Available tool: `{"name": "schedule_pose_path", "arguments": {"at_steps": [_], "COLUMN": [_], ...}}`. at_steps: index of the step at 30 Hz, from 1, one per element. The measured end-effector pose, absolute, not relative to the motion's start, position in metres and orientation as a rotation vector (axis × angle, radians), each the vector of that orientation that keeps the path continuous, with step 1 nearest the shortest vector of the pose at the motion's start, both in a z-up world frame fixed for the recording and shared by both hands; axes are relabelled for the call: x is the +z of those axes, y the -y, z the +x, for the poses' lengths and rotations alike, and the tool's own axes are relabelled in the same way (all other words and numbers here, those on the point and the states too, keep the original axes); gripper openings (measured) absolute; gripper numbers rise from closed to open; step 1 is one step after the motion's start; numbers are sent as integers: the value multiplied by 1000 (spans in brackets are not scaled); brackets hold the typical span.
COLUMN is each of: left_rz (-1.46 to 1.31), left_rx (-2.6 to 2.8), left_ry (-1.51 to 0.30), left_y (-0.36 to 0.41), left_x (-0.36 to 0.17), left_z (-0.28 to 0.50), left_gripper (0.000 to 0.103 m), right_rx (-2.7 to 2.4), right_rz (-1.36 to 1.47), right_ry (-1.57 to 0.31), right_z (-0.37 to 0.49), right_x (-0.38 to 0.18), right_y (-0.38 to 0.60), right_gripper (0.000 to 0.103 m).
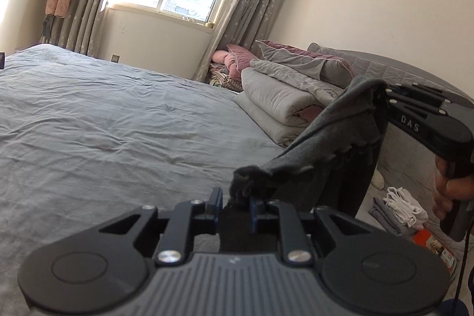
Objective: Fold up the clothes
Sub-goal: 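Hold the shirt high with both grippers and shake it out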
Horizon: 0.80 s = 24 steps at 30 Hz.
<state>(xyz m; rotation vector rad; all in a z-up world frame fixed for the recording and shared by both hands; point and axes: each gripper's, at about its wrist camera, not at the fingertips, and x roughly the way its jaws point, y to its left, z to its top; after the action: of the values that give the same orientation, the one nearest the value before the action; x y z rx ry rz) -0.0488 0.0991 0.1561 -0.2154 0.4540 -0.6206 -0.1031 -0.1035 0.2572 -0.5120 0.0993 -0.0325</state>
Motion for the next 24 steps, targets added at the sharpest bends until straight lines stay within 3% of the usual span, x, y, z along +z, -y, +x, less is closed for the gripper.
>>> {"name": "schedule_pose_path", "arguments": {"at_steps": [2,5,7,9,12,18,22,23,24], "left_rz": [-203,-156,-126,-98,-33,-158,-186,-203,-220], "left_rx": [-644,-677,-703,-718,-719,-642,-568,-554,-551], "left_ry": [-441,-397,-349,-289,-189,-266,-218,-206,-197], "left_y": [-93,-82,-76,-70,-63,-61,-55,-55,-56], "left_x": [155,157,159,162,165,154,156,159,162], "left_z": [-56,-72,-85,-98,-112,-88,-88,-89,-91], "left_gripper": [48,52,63,89,99,100,100,93,59], "right_rx": [-67,-90,-102,-117,-91,-51,-38,-39,-41], "right_rz": [-506,-472,-450,-435,-396,-386,-414,-419,-421], "right_ry": [-83,-83,-87,-83,-69,-19,19,28,32], "right_z": [-106,-108,-109,-112,-121,-146,-159,-162,-164], "right_x": [275,298,312,319,327,342,349,350,351], "right_y": [104,107,109,109,113,109,106,106,108], "right_gripper": [5,5,5,5,5,5,5,5,5]}}
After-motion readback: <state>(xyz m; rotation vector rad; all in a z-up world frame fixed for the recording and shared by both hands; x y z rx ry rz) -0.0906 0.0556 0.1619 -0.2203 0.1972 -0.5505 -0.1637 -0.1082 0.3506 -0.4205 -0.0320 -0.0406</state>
